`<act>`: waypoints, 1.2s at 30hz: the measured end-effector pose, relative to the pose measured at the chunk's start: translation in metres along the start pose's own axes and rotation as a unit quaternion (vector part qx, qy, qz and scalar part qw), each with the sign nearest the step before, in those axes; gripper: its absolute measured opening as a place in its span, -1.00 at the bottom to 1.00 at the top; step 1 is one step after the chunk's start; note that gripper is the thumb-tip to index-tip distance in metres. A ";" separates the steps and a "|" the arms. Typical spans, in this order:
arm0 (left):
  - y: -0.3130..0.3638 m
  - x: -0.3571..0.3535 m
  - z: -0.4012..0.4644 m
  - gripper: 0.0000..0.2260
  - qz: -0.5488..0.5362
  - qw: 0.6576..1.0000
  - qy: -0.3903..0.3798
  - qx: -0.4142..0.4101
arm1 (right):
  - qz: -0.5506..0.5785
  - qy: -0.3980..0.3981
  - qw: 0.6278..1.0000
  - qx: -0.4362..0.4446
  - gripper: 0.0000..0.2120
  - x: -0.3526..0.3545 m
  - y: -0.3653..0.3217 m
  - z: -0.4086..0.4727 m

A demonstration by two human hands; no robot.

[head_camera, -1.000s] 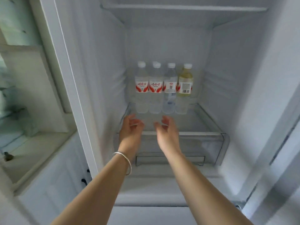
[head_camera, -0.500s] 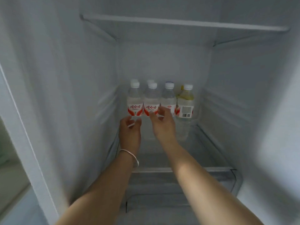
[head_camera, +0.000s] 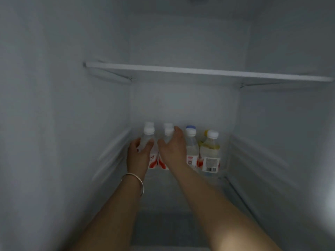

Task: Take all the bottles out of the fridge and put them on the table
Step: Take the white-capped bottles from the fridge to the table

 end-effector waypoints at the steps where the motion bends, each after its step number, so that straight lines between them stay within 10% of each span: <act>1: 0.003 -0.004 0.003 -0.76 0.008 1.000 -0.010 -0.009 | -0.004 -0.002 1.000 -0.001 -0.39 -0.003 0.001 0.003; 18: 0.002 0.026 -0.037 -0.63 -0.011 0.996 0.013 -0.083 | 0.160 0.027 0.986 0.039 -0.71 0.013 0.014 -0.045; 27: 0.015 0.042 -0.051 -0.75 -0.019 0.990 0.111 -0.083 | 0.168 0.076 0.980 0.072 -0.74 0.026 0.005 -0.064; 36: 0.073 0.056 -0.125 -0.69 0.019 0.997 0.054 -0.052 | 0.073 0.080 0.994 0.023 -0.84 0.089 -0.041 -0.113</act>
Point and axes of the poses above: each hand's wrist, its own z-axis towards the middle knuckle, its own x-axis out of the back of the hand, y = z × x, the point moved 10 cm from there along z, towards the middle knuckle, and after that the axes turned 1 degree about -x, right-handed, at the moved point
